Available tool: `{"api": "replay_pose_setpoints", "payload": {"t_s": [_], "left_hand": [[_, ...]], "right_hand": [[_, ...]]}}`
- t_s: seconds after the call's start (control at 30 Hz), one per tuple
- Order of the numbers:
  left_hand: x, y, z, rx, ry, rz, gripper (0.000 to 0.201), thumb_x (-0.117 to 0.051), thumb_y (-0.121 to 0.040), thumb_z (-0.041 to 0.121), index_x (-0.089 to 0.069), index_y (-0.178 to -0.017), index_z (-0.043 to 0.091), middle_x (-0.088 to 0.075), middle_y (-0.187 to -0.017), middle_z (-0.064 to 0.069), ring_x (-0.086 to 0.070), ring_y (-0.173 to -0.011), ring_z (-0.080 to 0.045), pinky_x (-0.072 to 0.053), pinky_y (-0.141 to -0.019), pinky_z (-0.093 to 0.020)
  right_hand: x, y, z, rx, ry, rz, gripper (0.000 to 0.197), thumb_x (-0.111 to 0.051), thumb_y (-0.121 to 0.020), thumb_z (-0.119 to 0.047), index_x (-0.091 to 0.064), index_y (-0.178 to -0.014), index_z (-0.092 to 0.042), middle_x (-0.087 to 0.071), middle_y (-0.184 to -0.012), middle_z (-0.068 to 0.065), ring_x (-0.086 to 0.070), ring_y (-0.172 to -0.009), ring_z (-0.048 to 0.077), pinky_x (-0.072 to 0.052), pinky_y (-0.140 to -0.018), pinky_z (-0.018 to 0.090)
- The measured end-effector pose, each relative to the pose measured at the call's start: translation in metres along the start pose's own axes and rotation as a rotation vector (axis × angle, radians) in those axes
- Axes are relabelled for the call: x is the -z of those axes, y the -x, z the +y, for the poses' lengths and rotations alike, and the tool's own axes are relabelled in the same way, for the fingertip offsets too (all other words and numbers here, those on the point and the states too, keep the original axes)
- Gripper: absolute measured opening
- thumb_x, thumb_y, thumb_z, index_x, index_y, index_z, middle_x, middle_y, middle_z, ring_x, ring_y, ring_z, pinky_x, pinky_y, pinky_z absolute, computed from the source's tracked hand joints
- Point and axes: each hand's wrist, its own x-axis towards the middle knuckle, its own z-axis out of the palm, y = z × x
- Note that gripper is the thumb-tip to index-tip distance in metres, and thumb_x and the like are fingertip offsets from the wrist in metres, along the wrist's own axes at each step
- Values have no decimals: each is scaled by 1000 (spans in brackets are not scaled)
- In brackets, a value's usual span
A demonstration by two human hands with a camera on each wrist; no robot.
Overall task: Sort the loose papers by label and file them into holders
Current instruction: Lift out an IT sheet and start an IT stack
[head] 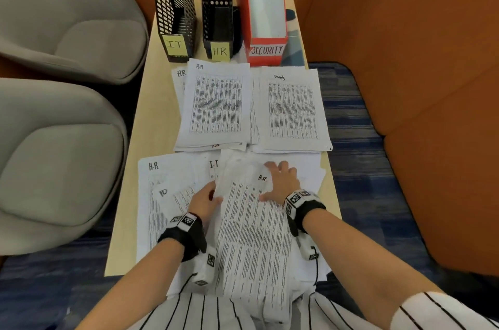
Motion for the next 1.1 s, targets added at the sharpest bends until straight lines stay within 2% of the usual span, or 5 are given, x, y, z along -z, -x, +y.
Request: {"api": "replay_pose_setpoints", "payload": {"t_s": [0.17, 0.37, 0.57, 0.97, 1.1], "left_hand": [[14, 5, -8, 71, 60, 45, 30, -49, -93, 8, -32, -69, 17, -34, -67, 0, -34, -72, -17, -25, -66, -29], [23, -3, -9, 246, 278, 69, 18, -48, -90, 1, -39, -95, 16, -47, -88, -11, -47, -76, -20, -41, -73, -33], [25, 8, -9, 36, 78, -25, 43, -47, -88, -1, -34, -118, 28, -59, -89, -13, -60, -76, -31, -49, -68, -38], [27, 9, -1, 170, 384, -210, 37, -35, -89, -5, -61, -75, 17, -64, -81, -5, -57, -77, -22, -43, -64, -28], [24, 4, -8, 135, 328, -47, 24, -45, -88, 1, -61, -99, 16, -59, -111, -9, -54, -103, -26, -43, -88, -34]], "right_hand": [[-7, 7, -18, 99, -146, 93, 104, -84, -67, -39, -22, -148, -21, -20, -139, 13, -32, -121, 30, -37, -107, 41], [17, 15, -49, 303, -246, -55, 12, -54, -81, -3, -62, -86, -11, -64, -96, 11, -58, -86, 24, -52, -87, 36], [15, 25, -36, 221, -45, -413, 59, -62, -86, -15, -39, -140, -15, -49, -136, 6, -47, -127, 27, -40, -103, 38], [9, 16, -17, 345, -31, -70, 19, -56, -78, -7, -64, -96, -7, -51, -123, 8, -52, -110, 29, -46, -92, 39], [6, 20, -27, 332, -141, -92, 20, -54, -81, -6, -61, -99, -6, -47, -102, -1, -47, -91, 22, -47, -87, 33]]}}
